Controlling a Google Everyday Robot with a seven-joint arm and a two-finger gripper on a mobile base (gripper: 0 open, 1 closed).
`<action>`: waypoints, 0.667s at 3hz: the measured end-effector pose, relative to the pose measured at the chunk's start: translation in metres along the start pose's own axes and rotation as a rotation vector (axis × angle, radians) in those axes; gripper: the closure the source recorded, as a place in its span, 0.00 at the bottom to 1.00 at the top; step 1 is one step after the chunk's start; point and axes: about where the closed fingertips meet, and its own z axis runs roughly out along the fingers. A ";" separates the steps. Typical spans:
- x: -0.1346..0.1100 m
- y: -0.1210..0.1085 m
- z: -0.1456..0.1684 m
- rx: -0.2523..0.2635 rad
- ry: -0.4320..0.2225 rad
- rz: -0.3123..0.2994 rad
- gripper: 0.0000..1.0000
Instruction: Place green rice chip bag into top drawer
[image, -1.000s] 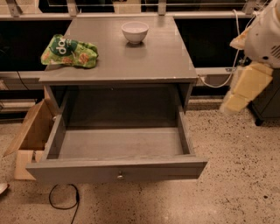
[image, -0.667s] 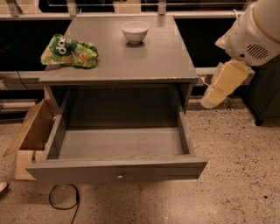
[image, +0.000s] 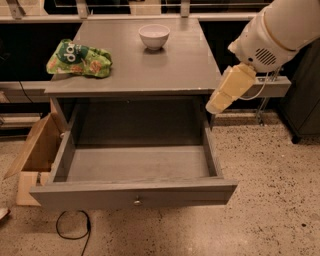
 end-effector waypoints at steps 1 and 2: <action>-0.013 -0.017 0.016 0.040 -0.016 0.006 0.00; -0.051 -0.053 0.054 0.094 -0.044 0.008 0.00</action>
Offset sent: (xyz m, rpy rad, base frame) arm 0.1665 0.0958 -0.0102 0.0310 -0.1660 -0.0472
